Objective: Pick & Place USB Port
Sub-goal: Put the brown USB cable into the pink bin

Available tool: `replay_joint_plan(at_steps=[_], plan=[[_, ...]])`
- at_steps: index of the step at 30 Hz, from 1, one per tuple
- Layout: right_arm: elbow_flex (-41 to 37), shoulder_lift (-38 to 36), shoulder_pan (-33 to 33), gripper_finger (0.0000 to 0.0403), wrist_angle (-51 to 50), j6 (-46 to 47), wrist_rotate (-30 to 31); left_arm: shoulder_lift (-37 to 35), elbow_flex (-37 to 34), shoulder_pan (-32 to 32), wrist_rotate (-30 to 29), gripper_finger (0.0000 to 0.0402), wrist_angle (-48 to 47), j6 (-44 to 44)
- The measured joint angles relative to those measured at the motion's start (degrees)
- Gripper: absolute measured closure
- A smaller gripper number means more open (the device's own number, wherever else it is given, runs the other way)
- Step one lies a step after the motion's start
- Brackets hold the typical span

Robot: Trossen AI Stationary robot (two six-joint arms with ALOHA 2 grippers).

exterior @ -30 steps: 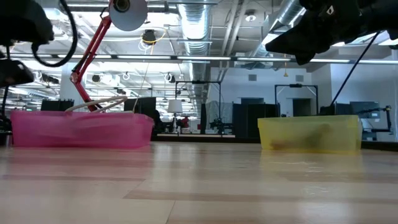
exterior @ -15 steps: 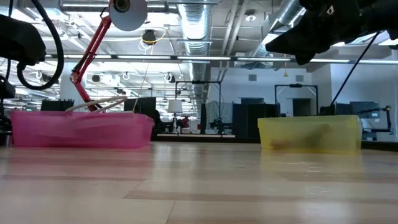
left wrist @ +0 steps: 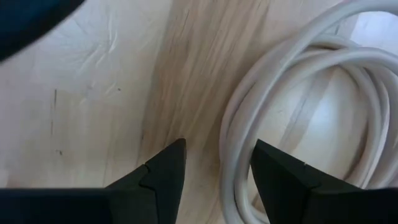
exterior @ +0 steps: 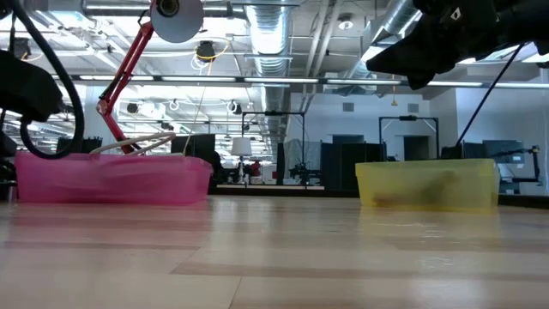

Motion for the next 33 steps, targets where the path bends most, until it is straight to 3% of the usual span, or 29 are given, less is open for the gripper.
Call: replay_joint_plan(at_steps=[6,14,25,33], plan=[[0.0,0.0,0.0,0.0395,0.0,0.0,0.0,0.84,-0.03,0.04,0.07,0.0248,0.05,0.02],[0.0,0.0,0.0,0.0395,-0.07,0.0,0.0,-1.91,-0.19,-0.15,0.94,0.0372,1.44,0.02],[0.0,0.0,-0.01,0.0395,-1.27,0.01,0.0,-4.19,-0.13,-0.45,-2.97,0.0372,1.18,3.7],[0.0,0.0,0.0,0.0395,-1.25,0.02,0.0,-15.62,-0.06,1.87,-16.57,0.0372,0.85,10.54]])
